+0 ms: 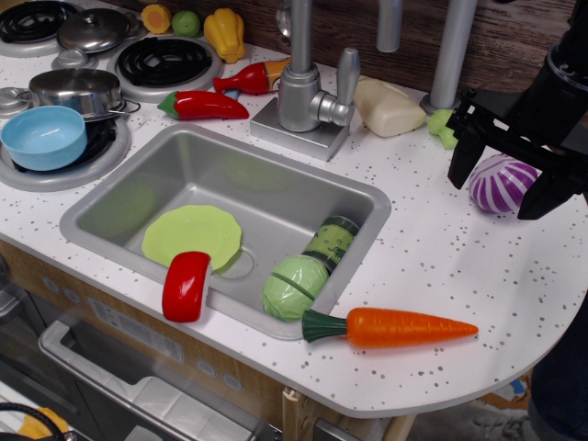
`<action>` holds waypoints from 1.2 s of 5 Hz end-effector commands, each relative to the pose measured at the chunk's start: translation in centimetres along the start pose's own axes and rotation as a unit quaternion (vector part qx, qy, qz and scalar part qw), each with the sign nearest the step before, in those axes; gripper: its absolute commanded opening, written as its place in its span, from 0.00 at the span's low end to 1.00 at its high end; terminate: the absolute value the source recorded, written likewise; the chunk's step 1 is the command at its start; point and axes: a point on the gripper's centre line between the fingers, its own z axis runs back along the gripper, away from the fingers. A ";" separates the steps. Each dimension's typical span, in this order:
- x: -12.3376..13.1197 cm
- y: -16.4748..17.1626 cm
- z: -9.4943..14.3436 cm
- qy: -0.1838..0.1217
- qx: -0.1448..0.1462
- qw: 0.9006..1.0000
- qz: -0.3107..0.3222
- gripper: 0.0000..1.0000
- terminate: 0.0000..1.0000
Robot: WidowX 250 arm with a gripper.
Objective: Put sushi on plate
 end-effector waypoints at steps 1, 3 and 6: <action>0.0 0.0 0.0 0.000 0.000 1.000 0.000 1.00 0.00; -0.8 7.0 2.1 0.004 0.049 0.999 0.018 1.00 0.00; -7.1 14.7 -1.1 0.004 0.044 0.996 0.076 1.00 0.00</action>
